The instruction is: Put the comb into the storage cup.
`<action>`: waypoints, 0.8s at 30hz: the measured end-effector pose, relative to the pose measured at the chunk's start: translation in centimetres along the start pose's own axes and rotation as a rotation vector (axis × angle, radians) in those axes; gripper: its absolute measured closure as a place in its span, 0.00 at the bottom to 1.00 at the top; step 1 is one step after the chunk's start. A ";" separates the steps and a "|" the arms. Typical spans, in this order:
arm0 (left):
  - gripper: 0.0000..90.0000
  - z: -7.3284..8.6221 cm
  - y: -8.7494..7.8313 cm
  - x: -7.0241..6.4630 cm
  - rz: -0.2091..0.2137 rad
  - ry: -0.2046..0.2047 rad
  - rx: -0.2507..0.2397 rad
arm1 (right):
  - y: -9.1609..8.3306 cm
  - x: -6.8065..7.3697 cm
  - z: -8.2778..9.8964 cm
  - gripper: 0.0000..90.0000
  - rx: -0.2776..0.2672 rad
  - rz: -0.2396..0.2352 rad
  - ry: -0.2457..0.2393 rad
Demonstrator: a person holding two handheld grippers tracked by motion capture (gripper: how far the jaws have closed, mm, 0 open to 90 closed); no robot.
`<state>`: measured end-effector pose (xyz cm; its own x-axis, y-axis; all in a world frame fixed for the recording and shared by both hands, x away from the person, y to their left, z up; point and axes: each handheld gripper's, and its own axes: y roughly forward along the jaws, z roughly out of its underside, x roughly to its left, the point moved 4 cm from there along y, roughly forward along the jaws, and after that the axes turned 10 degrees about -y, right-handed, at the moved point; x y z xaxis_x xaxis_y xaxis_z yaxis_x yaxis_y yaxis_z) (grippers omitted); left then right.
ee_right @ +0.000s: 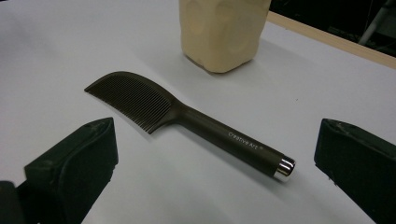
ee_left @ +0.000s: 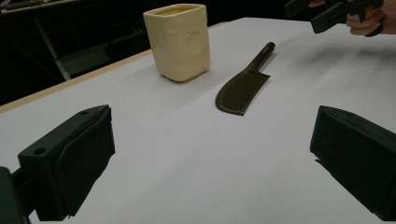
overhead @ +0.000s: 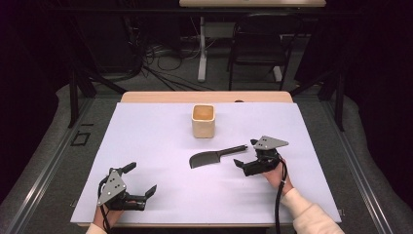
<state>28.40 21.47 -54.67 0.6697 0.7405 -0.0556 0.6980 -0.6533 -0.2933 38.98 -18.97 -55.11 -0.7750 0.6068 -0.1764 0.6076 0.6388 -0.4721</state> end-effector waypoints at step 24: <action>0.00 0.1 0.1 0.0 0.006 -0.002 0.005 | 3.0 -3.1 -0.5 0.17 0.035 0.045 0.058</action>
<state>28.46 21.44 -54.75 0.6736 0.7367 -0.0594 0.6923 -0.6571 -0.2982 43.30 -18.74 -55.53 -0.7353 0.6612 -0.1486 0.6341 0.5939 -0.4951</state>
